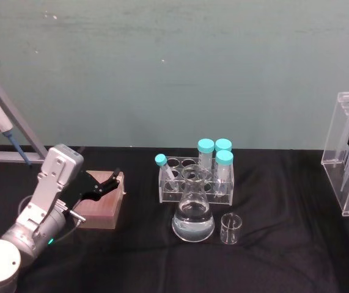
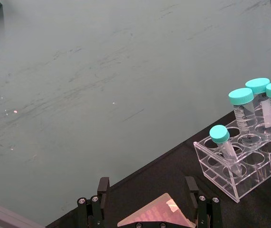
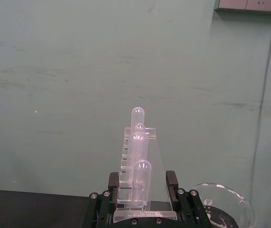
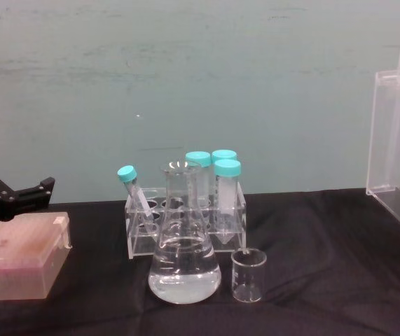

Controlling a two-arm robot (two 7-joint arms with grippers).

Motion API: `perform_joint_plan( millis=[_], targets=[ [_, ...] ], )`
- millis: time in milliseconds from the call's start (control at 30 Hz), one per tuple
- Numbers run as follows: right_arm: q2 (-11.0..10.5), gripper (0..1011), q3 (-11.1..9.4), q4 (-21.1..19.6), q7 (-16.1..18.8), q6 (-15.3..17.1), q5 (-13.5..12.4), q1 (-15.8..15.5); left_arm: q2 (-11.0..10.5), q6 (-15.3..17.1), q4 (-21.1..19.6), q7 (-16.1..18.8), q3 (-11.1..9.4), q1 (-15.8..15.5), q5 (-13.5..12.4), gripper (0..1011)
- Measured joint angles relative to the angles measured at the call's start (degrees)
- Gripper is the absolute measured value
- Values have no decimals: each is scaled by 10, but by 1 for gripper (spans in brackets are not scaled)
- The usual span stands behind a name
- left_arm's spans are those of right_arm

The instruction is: Place the experimental apparatus aside using one hand.

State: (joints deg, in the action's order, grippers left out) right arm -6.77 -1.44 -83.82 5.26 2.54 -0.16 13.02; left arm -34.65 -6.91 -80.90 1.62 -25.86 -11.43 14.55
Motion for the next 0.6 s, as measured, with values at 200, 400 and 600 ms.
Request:
perform_joint_plan(
  millis=[200, 400, 600],
  targets=[
    [-3, 596, -4, 4, 2, -2, -4, 0, 0, 0, 0, 0, 0, 0, 0, 1000],
    [-4, 596, -8, 6, 4, -6, -9, -1, 0, 0, 0, 0, 0, 0, 0, 1000],
    [-5, 596, -11, 7, 4, -7, -12, -2, 0, 0, 0, 0, 0, 0, 0, 1000]
  ],
)
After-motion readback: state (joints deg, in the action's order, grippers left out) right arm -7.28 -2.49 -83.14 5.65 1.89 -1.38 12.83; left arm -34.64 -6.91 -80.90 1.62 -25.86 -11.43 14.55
